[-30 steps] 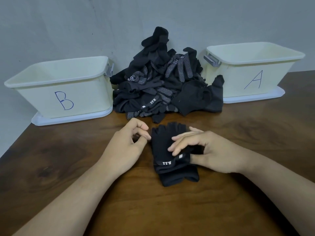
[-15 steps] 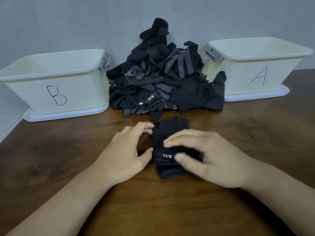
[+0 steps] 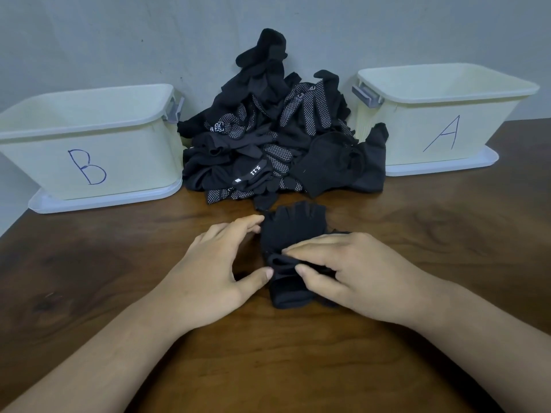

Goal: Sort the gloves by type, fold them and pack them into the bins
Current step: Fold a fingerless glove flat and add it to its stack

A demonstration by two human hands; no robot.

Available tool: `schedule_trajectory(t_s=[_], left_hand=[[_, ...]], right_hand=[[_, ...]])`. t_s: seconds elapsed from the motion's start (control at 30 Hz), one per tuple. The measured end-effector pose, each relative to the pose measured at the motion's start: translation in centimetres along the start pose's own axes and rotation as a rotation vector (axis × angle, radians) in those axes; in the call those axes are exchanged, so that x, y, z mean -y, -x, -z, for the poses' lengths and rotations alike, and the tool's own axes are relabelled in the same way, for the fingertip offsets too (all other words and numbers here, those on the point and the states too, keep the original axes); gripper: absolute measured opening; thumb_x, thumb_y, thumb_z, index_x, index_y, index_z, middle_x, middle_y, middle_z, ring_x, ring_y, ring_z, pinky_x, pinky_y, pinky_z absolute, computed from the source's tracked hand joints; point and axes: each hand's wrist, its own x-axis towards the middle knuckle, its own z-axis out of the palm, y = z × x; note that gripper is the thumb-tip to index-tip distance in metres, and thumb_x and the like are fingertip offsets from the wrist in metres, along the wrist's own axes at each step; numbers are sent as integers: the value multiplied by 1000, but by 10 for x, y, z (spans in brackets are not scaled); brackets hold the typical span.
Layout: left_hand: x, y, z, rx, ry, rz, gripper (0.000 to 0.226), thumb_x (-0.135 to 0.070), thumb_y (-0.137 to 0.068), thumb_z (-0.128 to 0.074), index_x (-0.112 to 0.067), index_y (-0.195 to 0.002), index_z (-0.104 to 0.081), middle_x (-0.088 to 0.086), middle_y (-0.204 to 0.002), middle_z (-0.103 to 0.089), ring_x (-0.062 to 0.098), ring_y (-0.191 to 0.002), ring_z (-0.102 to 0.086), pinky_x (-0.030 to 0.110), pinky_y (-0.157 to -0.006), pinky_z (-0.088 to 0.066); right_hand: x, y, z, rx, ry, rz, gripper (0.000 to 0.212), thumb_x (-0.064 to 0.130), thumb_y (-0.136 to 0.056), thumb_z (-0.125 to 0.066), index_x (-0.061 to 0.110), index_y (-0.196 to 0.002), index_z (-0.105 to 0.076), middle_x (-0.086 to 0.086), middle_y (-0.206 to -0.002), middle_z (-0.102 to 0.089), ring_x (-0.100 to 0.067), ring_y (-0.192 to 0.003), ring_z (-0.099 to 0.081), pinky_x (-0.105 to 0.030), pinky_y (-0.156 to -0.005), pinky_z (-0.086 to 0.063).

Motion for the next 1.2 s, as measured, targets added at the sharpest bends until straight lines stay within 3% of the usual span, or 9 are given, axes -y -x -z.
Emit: schedule_trajectory(t_s=[0.3,0.53,0.63,0.7,0.8,0.87,0.93,1.1,1.2], left_hand=[[-2,1,-1,-5,-24,-15,90,-66,-89,-67,-58,-160,-13,-38,-144,-29,-8,-135,-22,27,-114,-27],[-3,1,-1,6,-43,-44,86,-54,-93,-70,-54,-161,-18,-40,-142,-30,-12,-133,-19,26,-118,-24],[1,-1,0,26,-9,-41,81,-45,-94,-71,-57,-158,-22,-47,-137,-33,-16,-131,-21,26,-119,-24],[5,-1,0,4,47,-37,78,-41,-93,-74,-60,-153,-28,-43,-140,-40,-10,-136,-34,27,-119,-30],[4,-1,-1,-95,133,-16,62,-33,-96,-72,-58,-144,-41,-33,-137,-50,5,-106,-62,9,-94,-43],[0,1,-2,-189,163,-37,47,-31,-98,-70,-52,-136,-50,-27,-130,-57,12,-95,-63,10,-80,-46],[-5,3,-2,-231,185,-66,36,-29,-99,-69,-47,-127,-55,-22,-116,-64,9,-95,-64,14,-73,-46],[-12,5,-2,-113,238,-21,32,-22,-101,-66,-42,-123,-53,-19,-105,-69,10,-55,-55,12,-62,-41],[-14,7,-2,-110,258,-8,35,-21,-99,-69,-41,-123,-53,-20,-108,-70,10,-51,-51,14,-61,-41]], right_hand=[[6,6,10,-191,86,97,29,25,-96,-69,17,-121,-81,9,-124,-78,-4,-118,-70,-30,-94,-60],[4,7,3,-43,112,109,31,37,-98,-64,30,-123,-80,20,-122,-76,0,-115,-67,-32,-88,-61],[0,6,2,20,95,69,36,50,-101,-59,35,-128,-77,23,-127,-73,4,-121,-62,-32,-94,-59],[-1,5,4,32,39,57,37,54,-103,-57,35,-129,-76,24,-128,-73,6,-123,-61,-30,-99,-56],[-3,5,12,-134,-155,39,24,35,-107,-63,25,-120,-82,19,-119,-77,6,-115,-67,-24,-98,-55],[-12,4,20,-340,-236,-47,18,21,-106,-66,22,-111,-84,19,-109,-79,1,-106,-73,-27,-94,-58],[-25,5,30,-403,-297,-162,18,14,-103,-69,25,-106,-83,19,-102,-80,-4,-98,-76,-36,-91,-62],[-47,11,46,-130,-351,-172,35,-9,-93,-70,24,-100,-82,7,-105,-77,-17,-101,-74,-41,-93,-58],[-51,14,52,29,-267,-88,33,2,-90,-80,34,-101,-80,8,-111,-70,-22,-112,-65,-38,-99,-51]])
